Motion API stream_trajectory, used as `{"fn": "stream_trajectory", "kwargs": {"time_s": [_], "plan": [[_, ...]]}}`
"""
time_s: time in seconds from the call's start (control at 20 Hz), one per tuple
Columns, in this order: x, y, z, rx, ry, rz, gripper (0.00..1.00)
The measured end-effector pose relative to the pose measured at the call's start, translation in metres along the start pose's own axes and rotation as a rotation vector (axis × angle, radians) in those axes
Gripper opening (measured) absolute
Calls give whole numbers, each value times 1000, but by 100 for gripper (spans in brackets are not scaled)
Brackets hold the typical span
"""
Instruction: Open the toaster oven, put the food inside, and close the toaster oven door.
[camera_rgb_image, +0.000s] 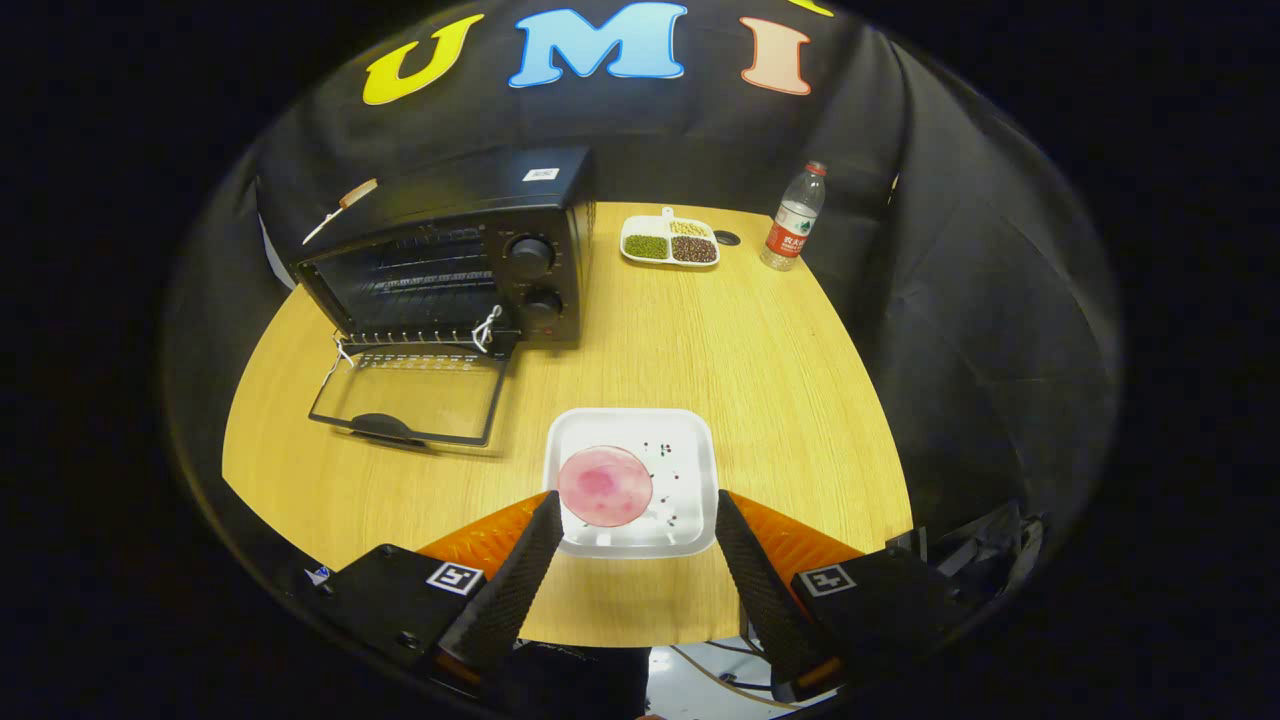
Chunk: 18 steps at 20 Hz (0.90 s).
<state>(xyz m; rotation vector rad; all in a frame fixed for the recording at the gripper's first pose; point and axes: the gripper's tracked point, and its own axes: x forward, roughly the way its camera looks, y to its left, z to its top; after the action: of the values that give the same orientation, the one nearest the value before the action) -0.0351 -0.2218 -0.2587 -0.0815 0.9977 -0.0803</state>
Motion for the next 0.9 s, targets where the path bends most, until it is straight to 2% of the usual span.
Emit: {"fn": "stream_trajectory", "kwargs": {"time_s": [0.45, 0.6, 0.9], "plan": [[71, -48, -11, -10, 170, 42, 98], [86, -52, -19, 11, 241, 99, 98], [107, -57, -31, -9, 316, 118, 96]]}}
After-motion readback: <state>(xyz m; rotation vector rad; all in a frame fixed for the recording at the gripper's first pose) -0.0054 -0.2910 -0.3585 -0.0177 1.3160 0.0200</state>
